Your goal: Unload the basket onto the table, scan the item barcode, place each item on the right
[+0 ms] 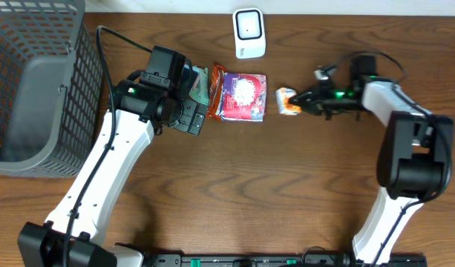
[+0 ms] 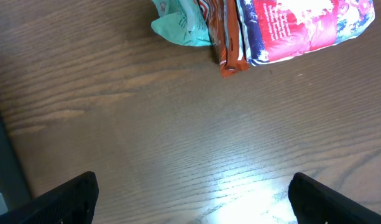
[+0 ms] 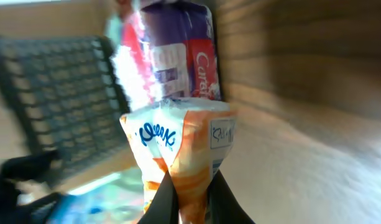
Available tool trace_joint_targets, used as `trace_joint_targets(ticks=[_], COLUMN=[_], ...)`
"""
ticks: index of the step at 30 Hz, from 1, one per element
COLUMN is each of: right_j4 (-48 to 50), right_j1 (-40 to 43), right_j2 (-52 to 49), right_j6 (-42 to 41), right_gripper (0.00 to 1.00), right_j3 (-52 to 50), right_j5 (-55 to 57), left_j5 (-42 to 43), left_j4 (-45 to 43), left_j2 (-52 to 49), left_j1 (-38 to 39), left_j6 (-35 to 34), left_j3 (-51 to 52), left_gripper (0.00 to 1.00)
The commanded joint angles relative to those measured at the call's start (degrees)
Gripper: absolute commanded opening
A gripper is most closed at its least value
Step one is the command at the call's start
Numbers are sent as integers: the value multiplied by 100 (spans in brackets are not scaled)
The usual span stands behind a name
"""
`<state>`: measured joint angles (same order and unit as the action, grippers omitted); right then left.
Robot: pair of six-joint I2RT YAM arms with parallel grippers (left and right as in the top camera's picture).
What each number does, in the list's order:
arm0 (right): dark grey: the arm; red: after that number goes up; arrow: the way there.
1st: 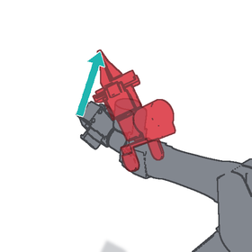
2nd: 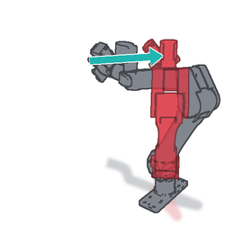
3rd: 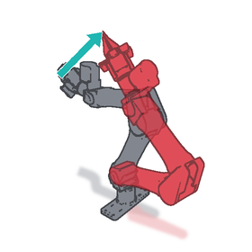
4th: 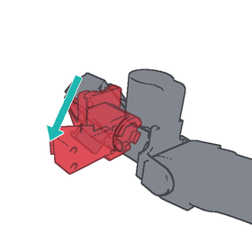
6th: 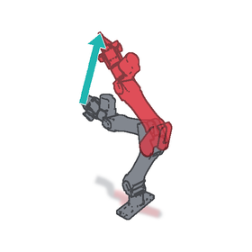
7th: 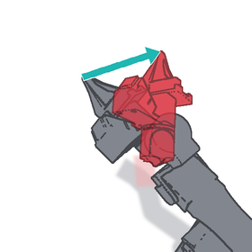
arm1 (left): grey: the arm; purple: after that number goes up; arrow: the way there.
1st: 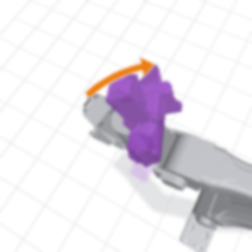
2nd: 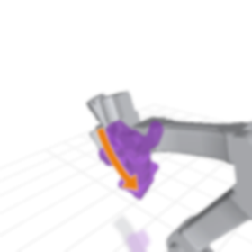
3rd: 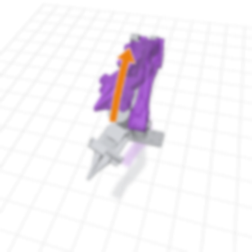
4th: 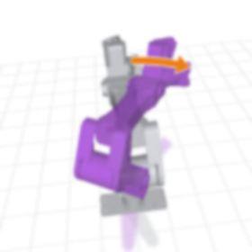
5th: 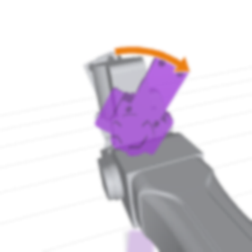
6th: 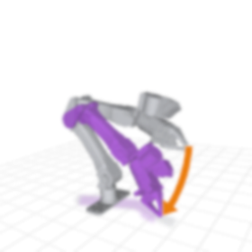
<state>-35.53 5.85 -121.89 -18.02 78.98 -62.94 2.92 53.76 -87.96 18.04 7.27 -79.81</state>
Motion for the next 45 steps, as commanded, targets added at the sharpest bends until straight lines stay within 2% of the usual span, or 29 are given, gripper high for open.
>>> trace_joint_targets(ticks=[1, 13, 17, 21, 29, 32, 35, 40, 45], right_j4=[-238, -973, -1231, -1596, -1961, -2000, -1976, -1974, -2017], right_j1=[240, 297, 302, 315, 293, 236, 92, -509, -1237], right_j2=[-37, -37, -37, -37, 284, 553, 903, 1423, 1438], right_j6=[138, 2037, 2610, 2627, 2618, 2260, 1600, 546, -343], right_gripper=[1, 1, 1, 1, 1, 1, 1, 1, 1], right_j3=[-28, -28, -28, -28, 168, 271, 295, 295, 216], right_j5=[-774, -981, -662, 345, 1355, 2090, 3294, 5980, 8223], left_j5=[35, 33, 33, 33, 33, 35, 33, 33, 33], left_j4=[17, 17, 17, 17, 17, 17, 17, 17, 17], left_j2=[-11, -11, -11, -11, -11, -11, -11, -11, -11], left_j1=[-17, -17, -17, -17, -17, -17, -17, -17, -17], left_j6=[-74, -74, -74, -74, -74, -74, -74, -74, -74], left_j3=[-66, -66, -66, -66, -66, -66, -66, -66, -66], left_gripper=[98, 98, 98, 98, 98, 98, 98, 98, 98])
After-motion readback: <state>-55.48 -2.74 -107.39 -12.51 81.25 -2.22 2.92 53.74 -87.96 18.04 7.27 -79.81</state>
